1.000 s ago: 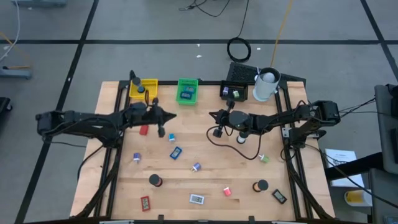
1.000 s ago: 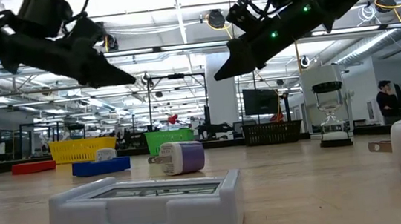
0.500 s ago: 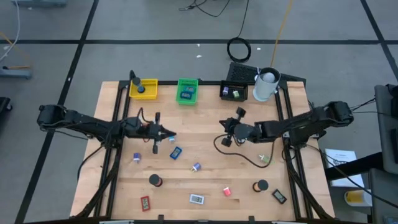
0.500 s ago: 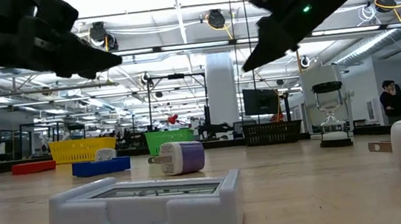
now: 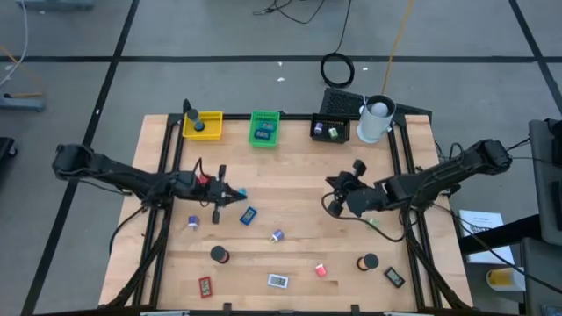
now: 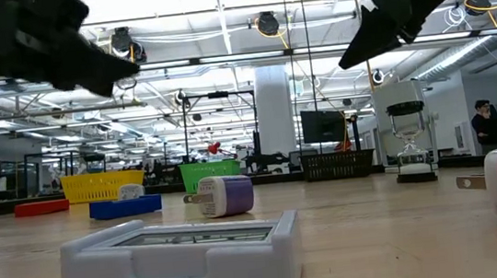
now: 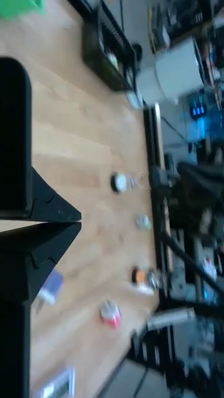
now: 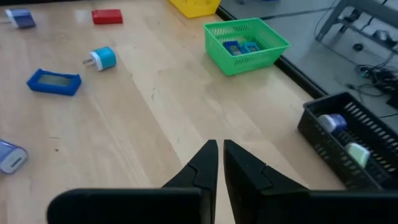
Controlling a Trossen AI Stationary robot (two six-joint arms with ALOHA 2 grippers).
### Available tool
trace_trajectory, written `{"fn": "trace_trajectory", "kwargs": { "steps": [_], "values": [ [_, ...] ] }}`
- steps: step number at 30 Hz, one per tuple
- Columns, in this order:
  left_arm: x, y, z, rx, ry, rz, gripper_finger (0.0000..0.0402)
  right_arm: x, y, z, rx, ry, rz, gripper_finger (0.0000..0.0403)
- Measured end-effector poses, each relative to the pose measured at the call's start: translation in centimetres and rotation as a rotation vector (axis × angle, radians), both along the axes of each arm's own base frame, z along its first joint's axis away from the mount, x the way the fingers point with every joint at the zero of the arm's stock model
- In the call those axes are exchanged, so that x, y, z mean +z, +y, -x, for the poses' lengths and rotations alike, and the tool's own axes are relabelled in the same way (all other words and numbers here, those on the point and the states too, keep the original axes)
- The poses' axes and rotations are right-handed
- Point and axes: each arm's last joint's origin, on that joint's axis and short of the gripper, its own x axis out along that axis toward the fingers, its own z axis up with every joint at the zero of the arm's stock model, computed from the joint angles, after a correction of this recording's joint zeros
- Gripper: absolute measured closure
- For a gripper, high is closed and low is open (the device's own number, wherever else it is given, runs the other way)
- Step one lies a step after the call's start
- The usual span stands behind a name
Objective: Pick & Place Office items
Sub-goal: Put the red sand timer into the yellow bin
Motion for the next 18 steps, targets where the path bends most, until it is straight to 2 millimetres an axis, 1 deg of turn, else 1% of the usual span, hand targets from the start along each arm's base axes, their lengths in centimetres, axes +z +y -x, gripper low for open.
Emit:
{"fn": "trace_trajectory", "kwargs": {
  "steps": [2,4,7,11,14,18],
  "values": [
    [0.9,-0.9,-0.2,-0.031,0.05,0.021,0.0396,-0.2,0.0,-0.1,-0.011,0.008,0.017,0.0381],
    [1.6,-1.8,-0.2,-0.035,0.161,0.04,0.0395,-0.6,0.1,-0.2,-0.008,0.02,0.023,0.0381],
    [3.3,-3.5,-0.1,0.012,0.321,0.045,0.0371,-1.5,0.1,-0.4,-0.006,0.038,0.034,0.0381],
    [5.1,-5.9,0.3,0.048,0.474,0.059,0.0313,-2.9,0.0,-0.6,-0.003,0.027,0.036,0.038],
    [6.2,-7.8,0.4,0.039,0.544,0.122,0.0261,-3.7,0.1,-0.5,0.011,0.004,0.041,0.038],
    [7.1,-10.4,0.5,0.025,0.632,0.182,0.0191,-4.3,0.0,-0.4,0.024,-0.053,0.04,0.038]
  ]
}}
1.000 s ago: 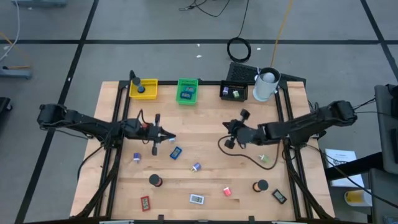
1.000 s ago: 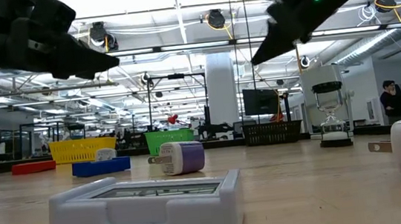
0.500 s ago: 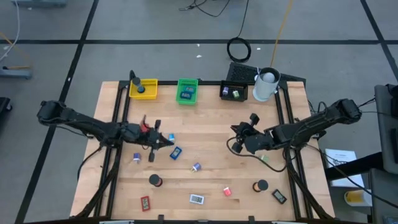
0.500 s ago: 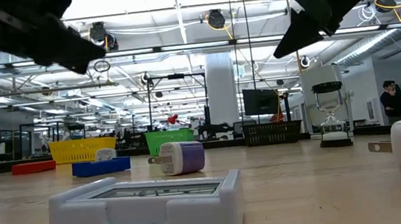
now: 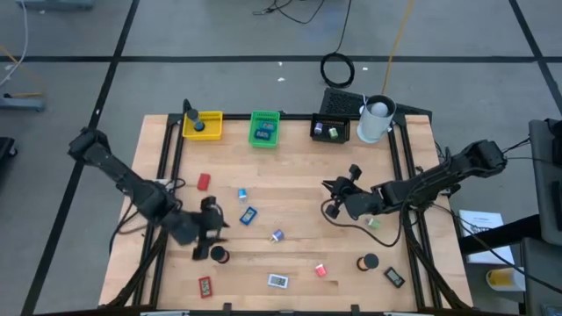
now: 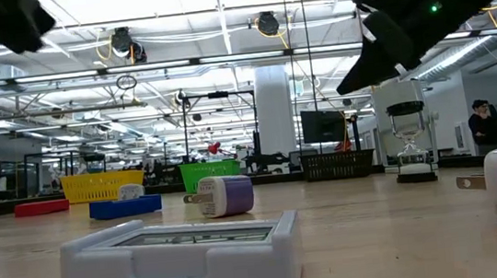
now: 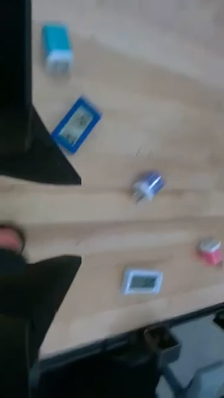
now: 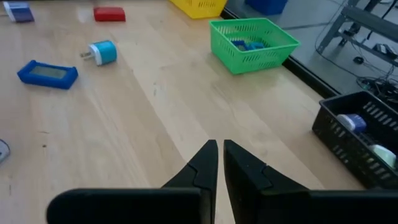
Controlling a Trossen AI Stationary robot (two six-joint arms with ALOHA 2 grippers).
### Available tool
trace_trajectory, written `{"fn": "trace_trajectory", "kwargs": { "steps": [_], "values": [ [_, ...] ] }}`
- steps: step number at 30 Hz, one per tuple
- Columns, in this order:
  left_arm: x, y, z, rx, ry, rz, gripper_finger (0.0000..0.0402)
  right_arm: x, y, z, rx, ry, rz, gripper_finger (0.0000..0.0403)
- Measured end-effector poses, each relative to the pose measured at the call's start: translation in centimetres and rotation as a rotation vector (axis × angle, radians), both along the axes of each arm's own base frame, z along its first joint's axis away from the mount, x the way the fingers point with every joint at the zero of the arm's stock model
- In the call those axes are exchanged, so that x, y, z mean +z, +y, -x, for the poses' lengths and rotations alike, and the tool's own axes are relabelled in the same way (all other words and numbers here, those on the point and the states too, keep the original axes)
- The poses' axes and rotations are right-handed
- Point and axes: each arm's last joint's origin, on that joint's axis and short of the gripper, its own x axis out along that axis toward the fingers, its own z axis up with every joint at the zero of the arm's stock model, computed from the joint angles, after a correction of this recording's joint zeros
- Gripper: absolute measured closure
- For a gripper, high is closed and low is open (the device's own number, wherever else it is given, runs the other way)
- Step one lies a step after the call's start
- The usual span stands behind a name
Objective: Pick & Place Office items
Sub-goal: Put the red sand timer into the yellow bin
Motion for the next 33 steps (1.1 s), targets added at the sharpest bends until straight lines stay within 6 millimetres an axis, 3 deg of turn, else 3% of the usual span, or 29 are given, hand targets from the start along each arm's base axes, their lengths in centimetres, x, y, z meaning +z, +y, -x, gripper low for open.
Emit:
{"fn": "trace_trajectory", "kwargs": {
  "steps": [8,14,21,26,33],
  "values": [
    [0.8,-4.9,-0.2,0.0,0.217,-0.061,0.0066,-0.7,-0.1,0.3,0.012,-0.031,0.004,0.038],
    [0.5,-7.1,-1.5,0.074,0.289,-0.1,0.001,-0.6,-0.1,0.2,0.012,-0.033,0.004,0.038],
    [-0.7,-7.7,-2.5,0.11,0.382,-0.145,0.0011,-0.6,-0.1,0.2,0.01,-0.035,-0.001,0.038],
    [-1.2,-7.6,-2.5,0.117,0.477,-0.067,0.0022,-0.7,-0.1,0.2,0.01,-0.035,-0.001,0.038],
    [-1.2,-7.4,-2.6,0.177,0.468,-0.065,0.0027,-0.7,-0.1,0.3,0.011,-0.035,-0.001,0.038]
  ]
}}
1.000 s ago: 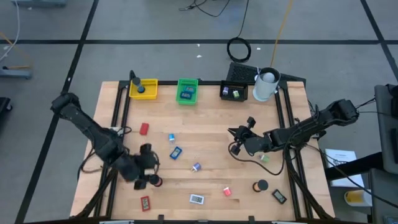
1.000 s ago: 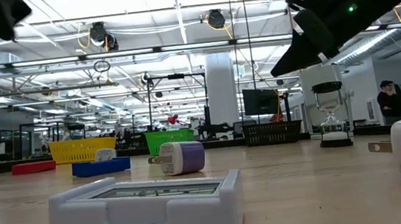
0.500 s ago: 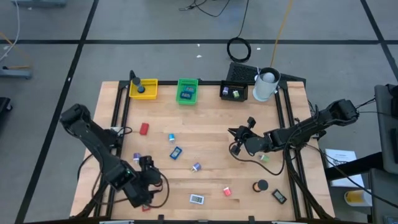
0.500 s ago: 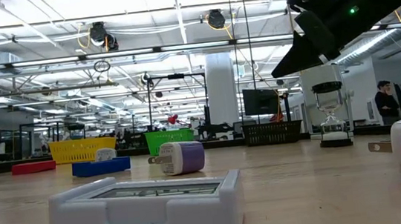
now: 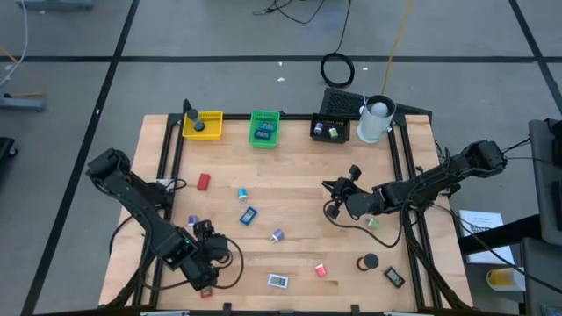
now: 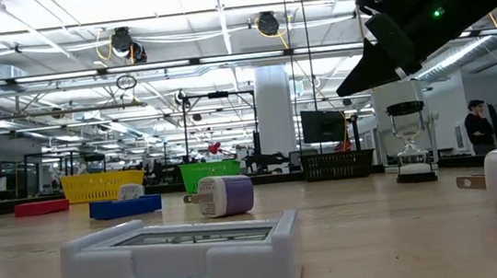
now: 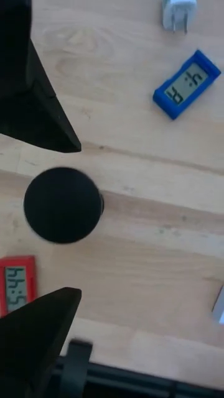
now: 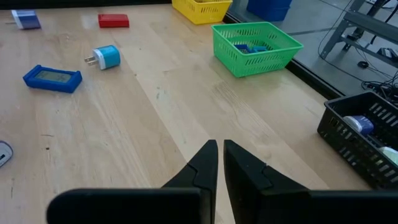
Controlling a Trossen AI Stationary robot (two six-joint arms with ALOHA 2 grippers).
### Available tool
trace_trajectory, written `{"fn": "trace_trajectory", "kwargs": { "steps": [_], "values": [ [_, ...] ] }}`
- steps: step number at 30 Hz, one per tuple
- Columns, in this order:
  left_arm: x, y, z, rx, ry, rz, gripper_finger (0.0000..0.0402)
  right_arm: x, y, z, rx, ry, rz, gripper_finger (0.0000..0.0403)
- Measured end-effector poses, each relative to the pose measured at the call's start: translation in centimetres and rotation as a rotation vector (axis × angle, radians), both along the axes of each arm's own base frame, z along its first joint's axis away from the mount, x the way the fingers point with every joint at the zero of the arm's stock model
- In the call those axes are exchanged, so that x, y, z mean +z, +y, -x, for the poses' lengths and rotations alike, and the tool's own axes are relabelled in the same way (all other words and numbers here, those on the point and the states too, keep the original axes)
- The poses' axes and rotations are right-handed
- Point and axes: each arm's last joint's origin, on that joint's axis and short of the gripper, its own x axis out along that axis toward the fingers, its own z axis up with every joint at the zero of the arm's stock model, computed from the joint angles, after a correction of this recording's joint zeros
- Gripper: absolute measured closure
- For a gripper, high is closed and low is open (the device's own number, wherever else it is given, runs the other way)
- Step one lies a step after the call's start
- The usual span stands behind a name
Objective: Pick & Place Office items
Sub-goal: Put the red sand timer into the yellow bin
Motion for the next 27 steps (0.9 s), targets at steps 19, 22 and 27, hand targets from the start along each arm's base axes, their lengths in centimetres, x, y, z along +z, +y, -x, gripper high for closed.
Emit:
{"fn": "trace_trajectory", "kwargs": {
  "steps": [19,22,27],
  "values": [
    [-3.2,0.7,0.5,-0.011,0.031,0.0,0.0093,0.0,0.0,0.0,0.001,0.001,0.001,0.038],
    [-3.5,0.8,0.6,-0.015,0.04,-0.01,0.0113,0.0,0.0,0.0,0.001,0.001,0.001,0.038],
    [-3.7,1.2,0.5,-0.024,0.04,-0.029,0.0176,0.0,0.0,0.0,0.001,0.001,0.001,0.038]
  ]
}}
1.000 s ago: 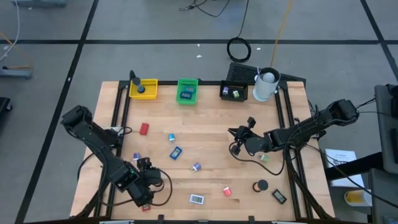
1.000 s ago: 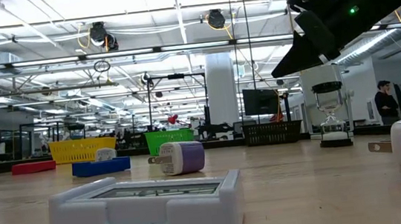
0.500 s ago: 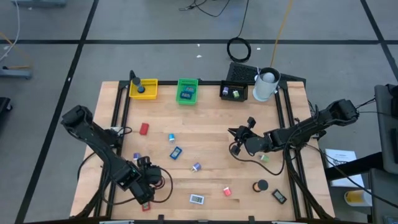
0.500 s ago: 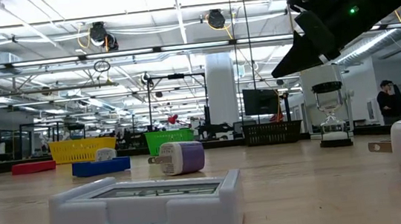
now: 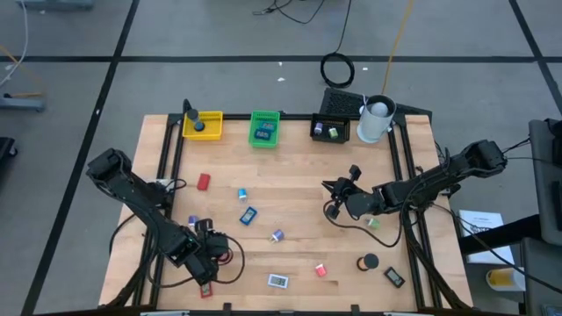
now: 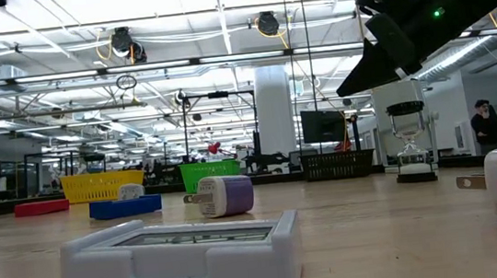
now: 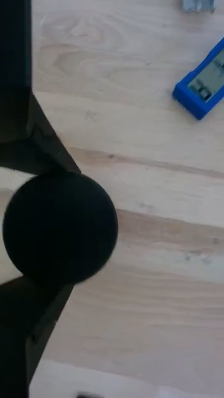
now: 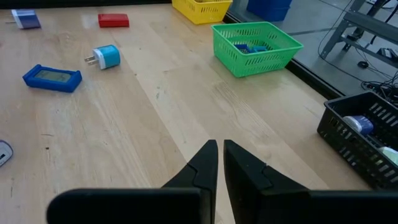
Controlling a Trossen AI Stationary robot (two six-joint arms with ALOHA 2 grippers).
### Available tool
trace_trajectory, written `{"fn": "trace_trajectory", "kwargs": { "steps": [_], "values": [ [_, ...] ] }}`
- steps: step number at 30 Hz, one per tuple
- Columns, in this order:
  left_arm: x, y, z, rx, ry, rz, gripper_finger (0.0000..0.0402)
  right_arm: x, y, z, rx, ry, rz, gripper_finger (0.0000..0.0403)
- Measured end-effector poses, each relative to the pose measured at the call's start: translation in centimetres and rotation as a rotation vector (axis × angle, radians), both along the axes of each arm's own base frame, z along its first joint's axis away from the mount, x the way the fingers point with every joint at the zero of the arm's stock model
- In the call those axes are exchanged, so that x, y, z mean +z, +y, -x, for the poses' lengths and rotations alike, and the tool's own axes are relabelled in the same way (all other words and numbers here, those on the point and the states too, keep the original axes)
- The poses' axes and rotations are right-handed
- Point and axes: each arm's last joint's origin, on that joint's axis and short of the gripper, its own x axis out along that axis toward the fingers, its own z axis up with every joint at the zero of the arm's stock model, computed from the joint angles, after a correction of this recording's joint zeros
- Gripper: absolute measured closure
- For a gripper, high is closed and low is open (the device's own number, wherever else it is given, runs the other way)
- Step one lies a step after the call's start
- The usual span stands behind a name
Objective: Pick & Place Office items
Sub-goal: Put the red sand timer into the yellow bin
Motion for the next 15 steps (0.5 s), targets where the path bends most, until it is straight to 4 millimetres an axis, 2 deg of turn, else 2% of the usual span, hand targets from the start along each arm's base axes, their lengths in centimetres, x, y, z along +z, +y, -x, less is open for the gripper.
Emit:
{"fn": "trace_trajectory", "kwargs": {
  "steps": [2,8,11,15],
  "values": [
    [0.0,0.3,-0.3,-0.003,-0.006,-0.006,0.0194,0.0,0.0,0.0,0.0,0.0,0.0,0.038],
    [0.3,1.0,-1.0,-0.002,-0.011,-0.011,0.0194,0.0,0.0,0.0,0.0,0.0,0.0,0.038],
    [1.7,1.6,-1.0,-0.019,-0.06,-0.004,0.0194,0.0,0.0,0.0,0.0,0.0,0.0,0.038],
    [4.1,4.0,-0.6,0.007,-0.132,-0.047,0.0194,0.0,0.0,0.0,0.0,0.0,0.0,0.038]
  ]
}}
